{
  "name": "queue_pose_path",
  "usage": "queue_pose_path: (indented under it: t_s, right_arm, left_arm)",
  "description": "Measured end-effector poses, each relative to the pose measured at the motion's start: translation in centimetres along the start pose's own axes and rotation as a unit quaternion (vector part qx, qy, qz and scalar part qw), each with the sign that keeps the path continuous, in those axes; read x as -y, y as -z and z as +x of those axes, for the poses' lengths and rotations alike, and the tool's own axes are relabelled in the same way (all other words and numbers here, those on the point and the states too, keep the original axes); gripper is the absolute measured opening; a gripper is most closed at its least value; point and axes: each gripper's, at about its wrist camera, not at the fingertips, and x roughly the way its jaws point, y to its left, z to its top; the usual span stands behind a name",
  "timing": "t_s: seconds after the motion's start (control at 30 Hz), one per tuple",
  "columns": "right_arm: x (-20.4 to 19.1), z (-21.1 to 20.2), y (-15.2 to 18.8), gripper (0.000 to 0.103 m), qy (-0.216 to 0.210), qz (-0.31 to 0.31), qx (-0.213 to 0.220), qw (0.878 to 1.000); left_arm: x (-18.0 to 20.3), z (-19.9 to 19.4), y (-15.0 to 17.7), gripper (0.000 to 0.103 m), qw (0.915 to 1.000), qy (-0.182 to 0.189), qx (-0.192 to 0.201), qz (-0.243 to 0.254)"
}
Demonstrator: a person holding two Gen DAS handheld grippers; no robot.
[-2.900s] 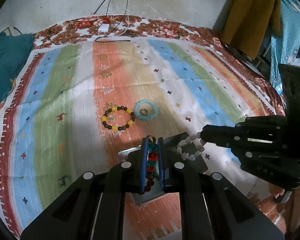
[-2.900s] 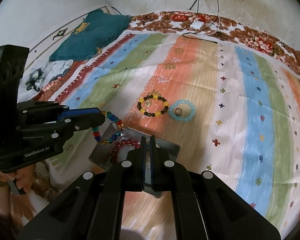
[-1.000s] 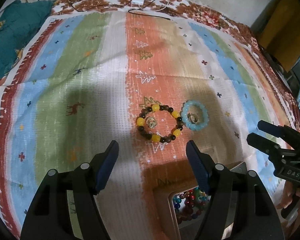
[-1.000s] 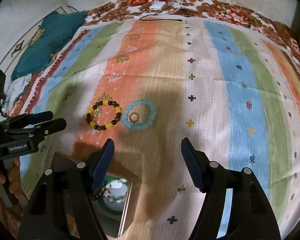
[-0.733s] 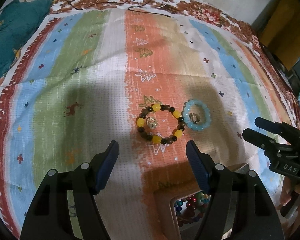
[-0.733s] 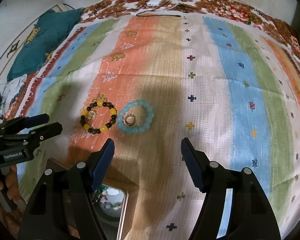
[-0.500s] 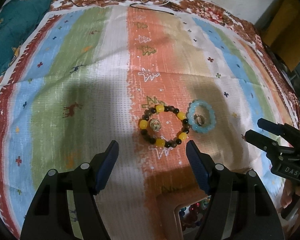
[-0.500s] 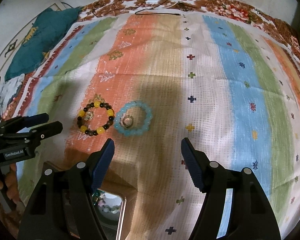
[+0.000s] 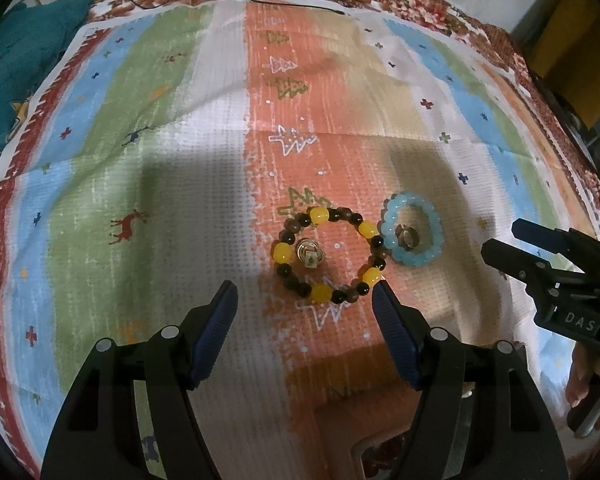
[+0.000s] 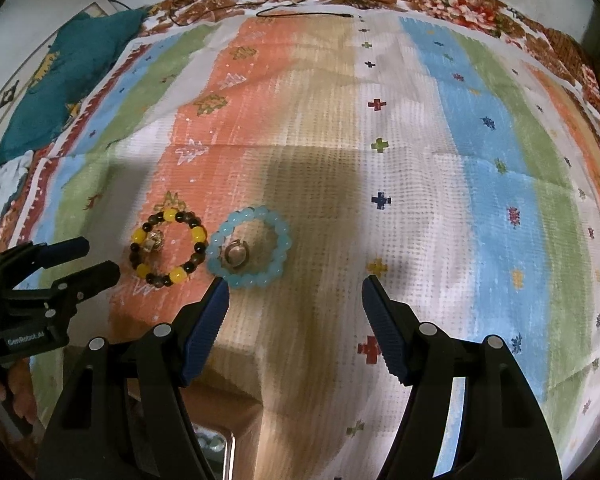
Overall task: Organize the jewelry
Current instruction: 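Move the left tool to the yellow-black bracelet while the right tool approaches the light blue bracelet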
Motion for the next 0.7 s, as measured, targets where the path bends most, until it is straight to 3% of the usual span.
queue_pose_path:
  t_s: [0.7]
  right_arm:
    - [0.2,4.0,-1.7,0.069,0.022,0.003,-0.018,1.0]
  left_arm:
    - [0.0,3.0,-1.2,0.069,0.9996,-0.014,-0.021,0.014]
